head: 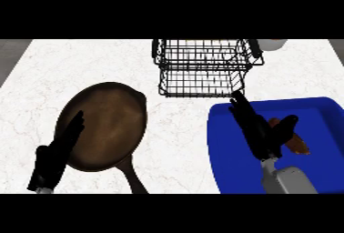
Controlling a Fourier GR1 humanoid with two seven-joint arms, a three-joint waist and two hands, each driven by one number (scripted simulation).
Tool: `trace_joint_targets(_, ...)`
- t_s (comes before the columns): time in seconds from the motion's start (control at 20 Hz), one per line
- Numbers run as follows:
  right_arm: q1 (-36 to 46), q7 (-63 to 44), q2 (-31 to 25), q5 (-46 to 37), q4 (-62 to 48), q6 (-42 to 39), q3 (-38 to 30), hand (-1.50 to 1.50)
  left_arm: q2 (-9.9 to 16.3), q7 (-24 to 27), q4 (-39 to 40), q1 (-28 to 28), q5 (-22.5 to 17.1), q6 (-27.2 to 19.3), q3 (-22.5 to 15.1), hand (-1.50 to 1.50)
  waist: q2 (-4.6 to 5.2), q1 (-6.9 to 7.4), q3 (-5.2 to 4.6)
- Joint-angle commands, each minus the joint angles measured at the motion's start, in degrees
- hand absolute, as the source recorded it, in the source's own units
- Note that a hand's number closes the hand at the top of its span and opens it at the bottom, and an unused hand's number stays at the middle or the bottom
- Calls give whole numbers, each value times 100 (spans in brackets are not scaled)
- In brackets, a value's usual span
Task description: Pick the sweet potato from the tray and place it in the tiered basket
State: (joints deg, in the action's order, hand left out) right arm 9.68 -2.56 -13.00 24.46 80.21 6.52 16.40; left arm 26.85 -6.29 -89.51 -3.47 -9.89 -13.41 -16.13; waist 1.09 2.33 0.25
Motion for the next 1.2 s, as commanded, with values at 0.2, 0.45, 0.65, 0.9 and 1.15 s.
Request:
trace_joint_targets(0.2, 689, 1945, -1817, -1199, 1084, -1641, -42, 150, -403, -145, -176, 366, -494, 175, 66, 0, -221, -422, -27)
trace_joint_targets(0.45, 243, 3704, -1977, -1461, 568, -220, -1809, -150, -796, -193, -112, 635, -880, 312, 59, 0, -91, -627, 5)
trace_joint_targets(0.65, -695, 5688, -2395, -2398, 242, -627, -1506, -150, -849, -220, 50, 812, -815, 310, 59, 0, -87, -467, -1)
trace_joint_targets(0.9, -1632, 5937, -2935, -3533, 528, 387, -1687, -150, -773, -528, 49, 1092, -950, 395, 224, 0, -145, -514, -26)
trace_joint_targets(1.15, -2551, 4871, -2806, -4653, 1399, 1824, -1899, -150, -852, -374, 236, 1071, -832, 341, 218, 0, -176, -651, -51)
